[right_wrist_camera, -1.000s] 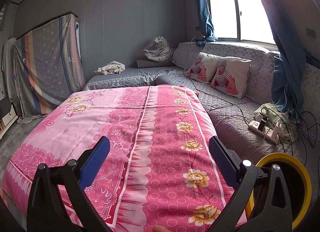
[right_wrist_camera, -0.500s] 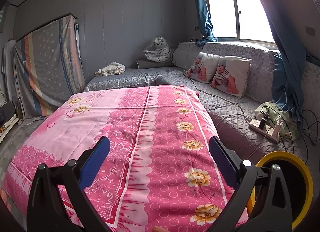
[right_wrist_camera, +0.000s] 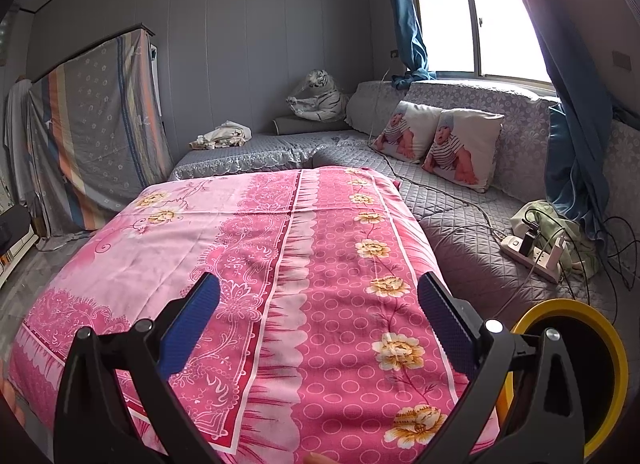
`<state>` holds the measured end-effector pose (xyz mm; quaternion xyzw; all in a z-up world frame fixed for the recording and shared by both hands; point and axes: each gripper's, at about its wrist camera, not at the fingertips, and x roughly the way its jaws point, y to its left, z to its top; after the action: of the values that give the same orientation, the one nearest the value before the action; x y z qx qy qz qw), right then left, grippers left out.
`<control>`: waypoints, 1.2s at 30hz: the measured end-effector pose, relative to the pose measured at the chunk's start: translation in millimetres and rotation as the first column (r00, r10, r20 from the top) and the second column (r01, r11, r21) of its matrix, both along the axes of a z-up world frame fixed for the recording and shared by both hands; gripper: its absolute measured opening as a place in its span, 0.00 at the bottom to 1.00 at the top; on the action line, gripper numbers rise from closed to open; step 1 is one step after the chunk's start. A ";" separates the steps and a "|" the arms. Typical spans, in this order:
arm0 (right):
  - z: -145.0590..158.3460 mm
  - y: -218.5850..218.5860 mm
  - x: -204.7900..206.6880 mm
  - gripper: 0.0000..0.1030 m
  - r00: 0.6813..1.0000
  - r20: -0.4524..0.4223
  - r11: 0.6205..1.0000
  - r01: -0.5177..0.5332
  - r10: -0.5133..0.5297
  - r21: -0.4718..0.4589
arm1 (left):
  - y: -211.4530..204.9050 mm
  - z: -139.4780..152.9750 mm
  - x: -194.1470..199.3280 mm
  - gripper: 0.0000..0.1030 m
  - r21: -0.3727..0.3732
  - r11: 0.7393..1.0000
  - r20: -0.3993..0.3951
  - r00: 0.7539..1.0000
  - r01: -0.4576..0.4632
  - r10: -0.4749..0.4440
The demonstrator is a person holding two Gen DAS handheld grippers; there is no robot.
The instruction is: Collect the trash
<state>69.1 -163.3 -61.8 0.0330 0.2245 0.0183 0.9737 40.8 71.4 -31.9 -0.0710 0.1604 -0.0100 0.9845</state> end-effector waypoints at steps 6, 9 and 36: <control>-0.1 -1.0 -0.7 0.92 1.000 0.005 1.000 0.005 -0.005 -0.001 | -0.9 1.1 -0.9 0.92 0.002 1.000 0.002 1.000 0.002 -0.002; 0.1 -1.0 -0.7 0.92 1.000 0.004 1.000 0.004 -0.004 0.000 | -1.9 1.3 -1.2 0.92 0.004 1.000 0.004 1.000 0.007 -0.007; 0.8 -1.5 -0.6 0.92 1.000 -0.001 1.000 0.007 -0.007 0.004 | -5.2 1.8 6.1 0.92 0.004 1.000 -0.009 1.000 0.030 -0.030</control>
<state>68.5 -164.8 -61.0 0.0359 0.2247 0.0153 0.9737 46.9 66.2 -30.2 -0.0668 0.1659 -0.0241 0.9836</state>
